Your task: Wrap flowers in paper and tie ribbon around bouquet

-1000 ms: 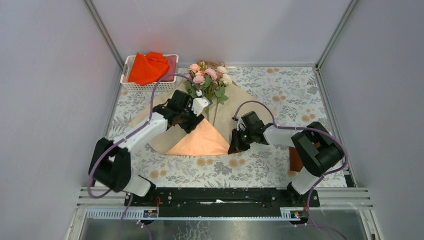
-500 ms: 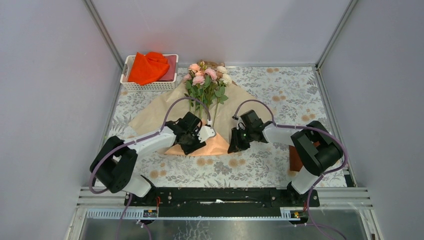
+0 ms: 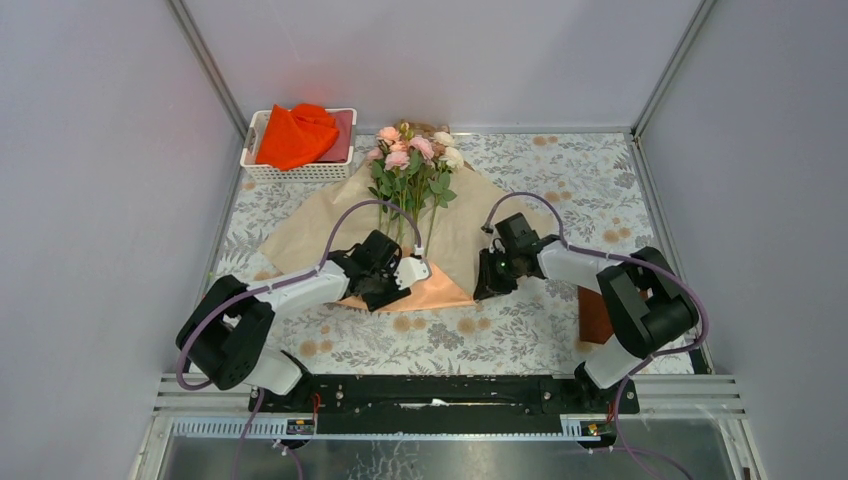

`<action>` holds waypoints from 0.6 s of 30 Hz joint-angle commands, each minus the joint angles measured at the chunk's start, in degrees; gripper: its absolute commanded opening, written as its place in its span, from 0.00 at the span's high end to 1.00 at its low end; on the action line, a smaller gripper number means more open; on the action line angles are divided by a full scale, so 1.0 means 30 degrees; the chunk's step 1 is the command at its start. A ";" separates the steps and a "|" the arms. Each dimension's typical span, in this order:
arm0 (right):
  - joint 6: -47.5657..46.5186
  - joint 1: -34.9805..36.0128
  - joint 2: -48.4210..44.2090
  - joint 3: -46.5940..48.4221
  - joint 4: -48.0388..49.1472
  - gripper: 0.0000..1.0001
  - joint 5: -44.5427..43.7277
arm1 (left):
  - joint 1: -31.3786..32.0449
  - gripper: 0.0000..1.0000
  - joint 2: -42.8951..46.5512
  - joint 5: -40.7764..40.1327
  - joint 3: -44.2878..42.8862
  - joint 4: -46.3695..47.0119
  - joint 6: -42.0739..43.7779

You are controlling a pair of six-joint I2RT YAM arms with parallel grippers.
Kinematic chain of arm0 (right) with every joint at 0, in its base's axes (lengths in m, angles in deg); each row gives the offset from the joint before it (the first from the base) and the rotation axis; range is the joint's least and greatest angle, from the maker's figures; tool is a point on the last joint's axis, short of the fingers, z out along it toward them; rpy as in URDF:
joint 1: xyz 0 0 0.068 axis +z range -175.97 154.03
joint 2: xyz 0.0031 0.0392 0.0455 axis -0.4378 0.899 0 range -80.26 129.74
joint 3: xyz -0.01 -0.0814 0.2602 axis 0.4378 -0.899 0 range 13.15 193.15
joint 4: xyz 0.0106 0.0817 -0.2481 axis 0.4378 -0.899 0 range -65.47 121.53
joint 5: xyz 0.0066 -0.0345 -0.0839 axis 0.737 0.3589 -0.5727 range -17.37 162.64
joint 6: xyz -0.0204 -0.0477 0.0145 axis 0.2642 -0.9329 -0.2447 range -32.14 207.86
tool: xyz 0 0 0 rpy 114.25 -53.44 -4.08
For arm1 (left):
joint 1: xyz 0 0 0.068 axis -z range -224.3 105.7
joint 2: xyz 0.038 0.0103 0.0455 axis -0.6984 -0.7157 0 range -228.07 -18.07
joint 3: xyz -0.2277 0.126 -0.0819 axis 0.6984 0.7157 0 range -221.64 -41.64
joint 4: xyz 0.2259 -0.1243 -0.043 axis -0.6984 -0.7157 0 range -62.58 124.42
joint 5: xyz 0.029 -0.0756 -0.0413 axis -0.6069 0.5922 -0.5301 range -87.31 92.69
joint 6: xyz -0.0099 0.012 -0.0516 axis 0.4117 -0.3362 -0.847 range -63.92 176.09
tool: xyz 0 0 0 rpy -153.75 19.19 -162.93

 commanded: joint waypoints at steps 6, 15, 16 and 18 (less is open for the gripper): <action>-0.2495 -0.0977 -0.1114 0.1507 -0.4685 0.73 -0.4835 | -0.0366 0.44 -0.0488 -0.0898 0.1420 0.0081 0.1286; -0.4780 0.2234 -0.2951 0.1110 -0.2623 0.47 -0.1929 | -0.0716 0.42 0.0117 -0.0498 0.0819 -0.0199 0.0864; -0.4992 0.2239 -0.3049 0.0938 -0.2378 0.46 -0.2006 | -0.0786 0.41 0.0350 -0.0360 0.0727 -0.0285 0.0857; -0.5491 0.2245 -0.3307 0.0497 -0.1539 0.45 -0.1866 | -0.0937 0.40 0.0803 -0.0149 0.0605 -0.0296 0.0865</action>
